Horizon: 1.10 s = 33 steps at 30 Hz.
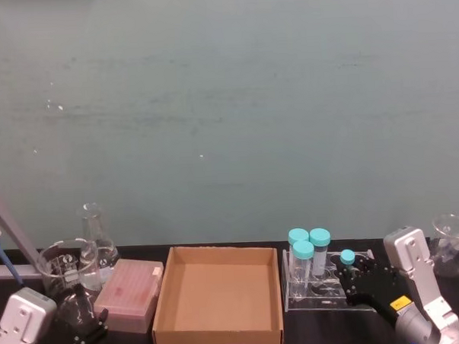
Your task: Use the right hand to move the test tube from the test tube rack into the box.
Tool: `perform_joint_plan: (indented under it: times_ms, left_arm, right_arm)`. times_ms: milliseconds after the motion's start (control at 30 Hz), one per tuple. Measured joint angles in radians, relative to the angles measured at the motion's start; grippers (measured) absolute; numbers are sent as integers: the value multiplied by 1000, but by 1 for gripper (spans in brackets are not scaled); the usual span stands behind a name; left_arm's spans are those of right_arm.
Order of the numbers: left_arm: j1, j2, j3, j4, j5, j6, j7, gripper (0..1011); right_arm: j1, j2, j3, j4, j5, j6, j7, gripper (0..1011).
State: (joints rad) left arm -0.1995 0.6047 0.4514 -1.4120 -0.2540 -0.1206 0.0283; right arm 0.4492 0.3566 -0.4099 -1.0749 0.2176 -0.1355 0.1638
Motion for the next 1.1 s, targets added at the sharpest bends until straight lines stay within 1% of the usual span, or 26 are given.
perform_joint_plan:
  times_ms: [233,300,400,500,533,567,633,667,800,833,933,967,1100]
  left_arm:
    - [0,0,0,0,0,0,0,1000]
    - [0,0,0,0,0,0,0,1000]
    - [0,0,0,0,0,0,0,1000]
    - [0,0,0,0,0,0,0,1000]
    - [0,0,0,0,0,0,0,1000]
    - [0,0,0,0,0,0,0,1000]
    - [0,0,0,0,0,0,0,1000]
    - [0,0,0,0,0,0,0,1000]
    - [0,0,0,0,0,0,0,1000]
    - [0,0,0,0,0,0,0,1000]
    - [0,0,0,0,0,0,0,1000]
    - [0,0,0,0,0,0,0,1000]
    - [0,0,0,0,0,0,0,1000]
  right_arm:
    - [-7,-14,26,3,-4,-4,6,209]
    - [-10,-19,41,0,7,-4,16,208]
    - [-14,-22,55,-11,21,-4,30,209]
    - [-24,-25,85,-48,53,7,61,209]
    - [-24,-25,85,-48,53,7,61,209]
    - [-30,-25,96,-69,67,15,73,209]
    - [-36,-23,108,-92,79,24,84,209]
    - [-42,-21,121,-116,93,35,96,209]
    - [-55,-16,153,-178,126,63,122,209]
    - [-58,-14,167,-202,139,73,131,209]
    - [-58,-12,186,-233,154,87,143,209]
    - [-57,-12,198,-253,164,95,150,209]
    - [-45,-14,217,-298,187,110,169,209]
